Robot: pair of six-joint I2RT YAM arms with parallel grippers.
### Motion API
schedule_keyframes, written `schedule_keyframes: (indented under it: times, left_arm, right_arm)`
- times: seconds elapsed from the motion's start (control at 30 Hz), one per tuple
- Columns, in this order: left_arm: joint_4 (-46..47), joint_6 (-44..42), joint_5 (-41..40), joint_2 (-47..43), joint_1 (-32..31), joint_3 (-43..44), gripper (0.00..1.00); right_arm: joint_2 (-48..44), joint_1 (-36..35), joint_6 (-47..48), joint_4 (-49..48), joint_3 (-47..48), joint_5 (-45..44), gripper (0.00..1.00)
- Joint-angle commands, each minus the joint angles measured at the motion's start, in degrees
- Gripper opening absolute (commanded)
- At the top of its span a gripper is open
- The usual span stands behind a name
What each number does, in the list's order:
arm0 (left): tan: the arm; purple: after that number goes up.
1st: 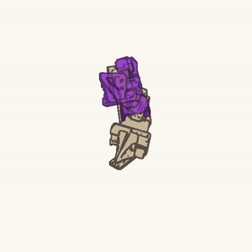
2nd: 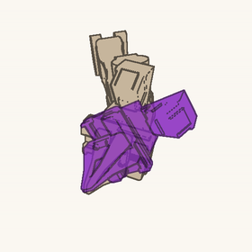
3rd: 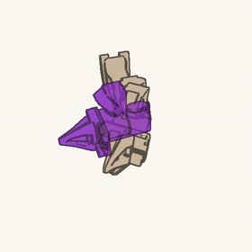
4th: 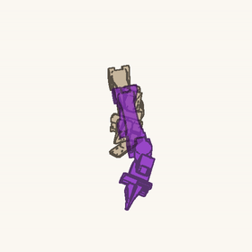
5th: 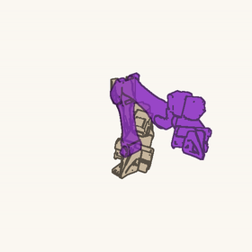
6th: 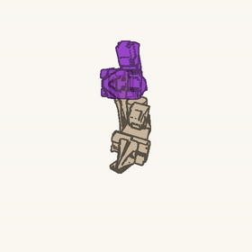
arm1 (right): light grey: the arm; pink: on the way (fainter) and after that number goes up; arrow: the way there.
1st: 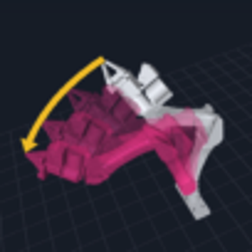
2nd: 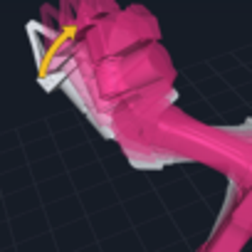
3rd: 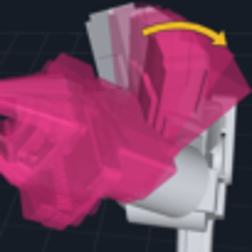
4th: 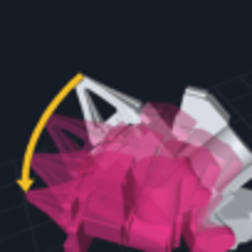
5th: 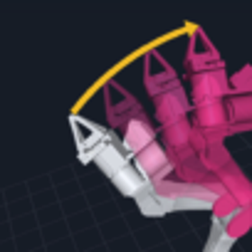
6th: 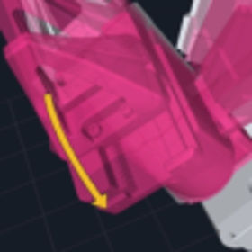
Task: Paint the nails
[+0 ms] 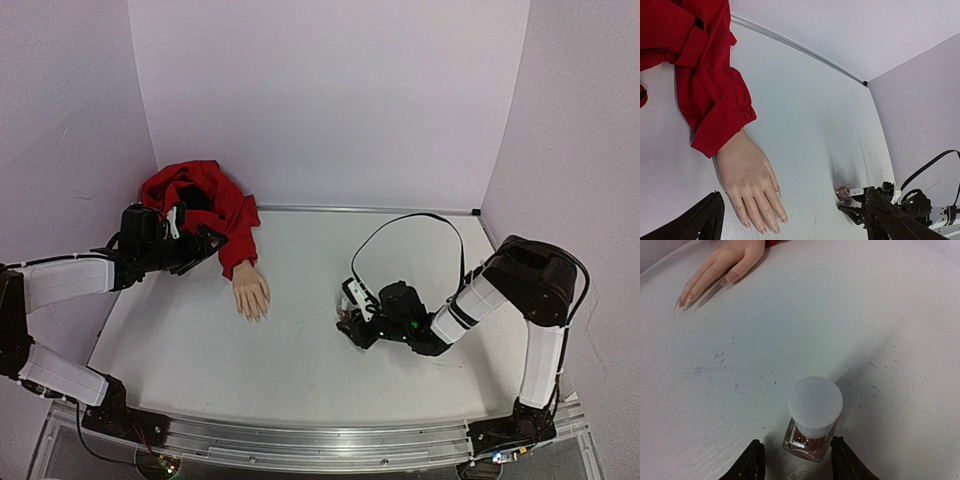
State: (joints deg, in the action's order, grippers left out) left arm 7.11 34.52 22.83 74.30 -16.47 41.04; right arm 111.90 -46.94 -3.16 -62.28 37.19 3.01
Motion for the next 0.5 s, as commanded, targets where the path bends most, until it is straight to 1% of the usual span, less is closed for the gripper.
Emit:
schedule_keyframes:
  times: [0.0, 0.13, 0.27, 0.47]
  left_arm:
    - [2.7, -0.7, 0.2, -1.2, -0.3, 2.0, 0.99]
    - [2.6, -0.6, 0.4, -1.1, -0.3, 2.0, 0.99]
    - [2.6, -0.5, 0.6, -1.0, -0.3, 2.0, 1.0]
    - [2.6, -0.3, 1.6, -0.3, -0.9, 2.4, 0.99]
  right_arm:
    - [3.3, -0.3, 0.9, -3.7, 2.0, -4.4, 0.45]
    - [4.1, -0.3, 1.2, -5.6, 2.1, -5.5, 0.4]
    - [3.9, -0.3, 1.5, -5.7, 2.3, -5.4, 0.28]
    - [1.4, -0.3, 2.5, -6.2, 1.6, -4.6, 0.13]
